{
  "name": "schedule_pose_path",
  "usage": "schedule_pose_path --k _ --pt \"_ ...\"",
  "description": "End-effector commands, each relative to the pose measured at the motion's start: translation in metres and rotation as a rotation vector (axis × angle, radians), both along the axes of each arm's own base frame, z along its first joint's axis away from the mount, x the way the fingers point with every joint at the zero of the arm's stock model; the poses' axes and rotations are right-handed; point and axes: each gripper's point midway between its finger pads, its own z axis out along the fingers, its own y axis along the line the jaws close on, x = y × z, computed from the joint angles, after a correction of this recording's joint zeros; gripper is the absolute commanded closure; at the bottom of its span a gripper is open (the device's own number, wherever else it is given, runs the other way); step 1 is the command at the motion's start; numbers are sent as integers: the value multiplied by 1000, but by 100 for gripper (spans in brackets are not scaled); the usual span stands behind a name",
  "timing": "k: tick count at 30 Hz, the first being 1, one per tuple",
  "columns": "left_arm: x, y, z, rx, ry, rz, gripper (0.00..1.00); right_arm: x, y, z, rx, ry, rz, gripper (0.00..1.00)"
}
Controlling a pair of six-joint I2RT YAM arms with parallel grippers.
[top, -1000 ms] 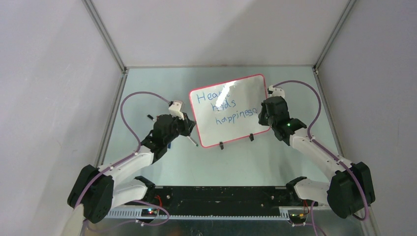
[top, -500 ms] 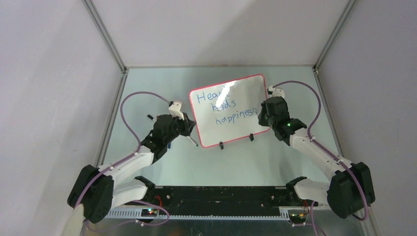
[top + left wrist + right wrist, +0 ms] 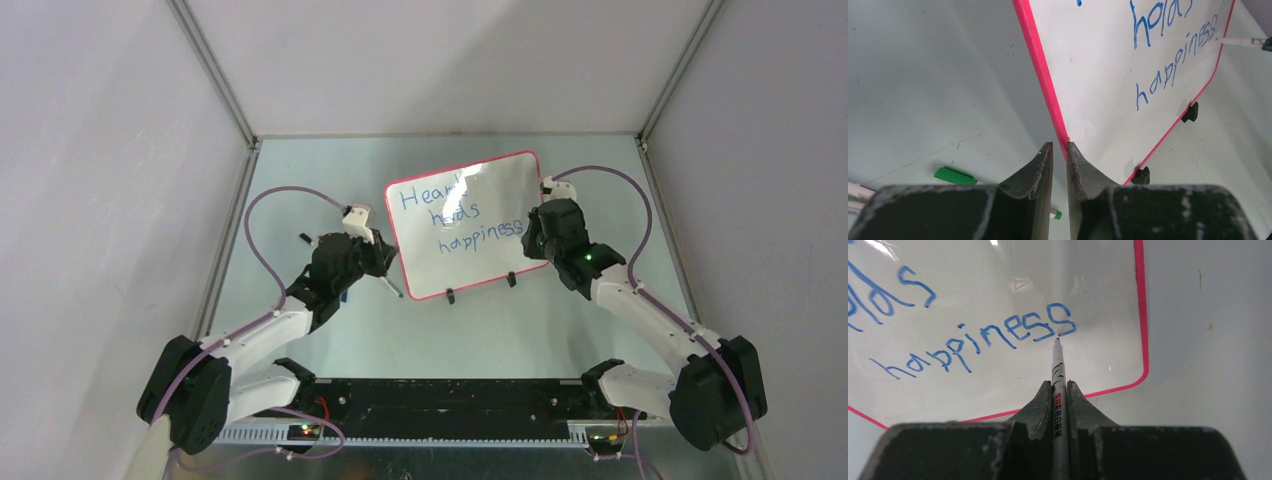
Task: Write a sentence on the whiteboard
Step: Write a sentence on the whiteboard, then pick up the pen cap from the center of the board.
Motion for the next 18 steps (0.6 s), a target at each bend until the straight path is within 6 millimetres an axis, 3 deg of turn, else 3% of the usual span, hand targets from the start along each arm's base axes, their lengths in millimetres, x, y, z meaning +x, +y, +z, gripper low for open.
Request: schedule_pose_path --k 1,7,14,16,17,18 --pt "1 3 12 9 -49 9 79 -7 -1 32 48 -79 -4 100" --pt "0 13 21 -10 -88 58 61 -20 -7 53 92 -170 4 100" --pt "-11 51 36 -64 -102 254 43 -33 19 70 170 -243 123 100" --pt "-18 66 43 -102 -83 332 31 -36 22 73 167 -255 133 100" --pt "-23 78 46 -109 -79 392 16 -36 22 75 169 -262 132 100" --pt "-26 85 48 -165 -52 451 8 -37 23 75 170 -264 134 100"
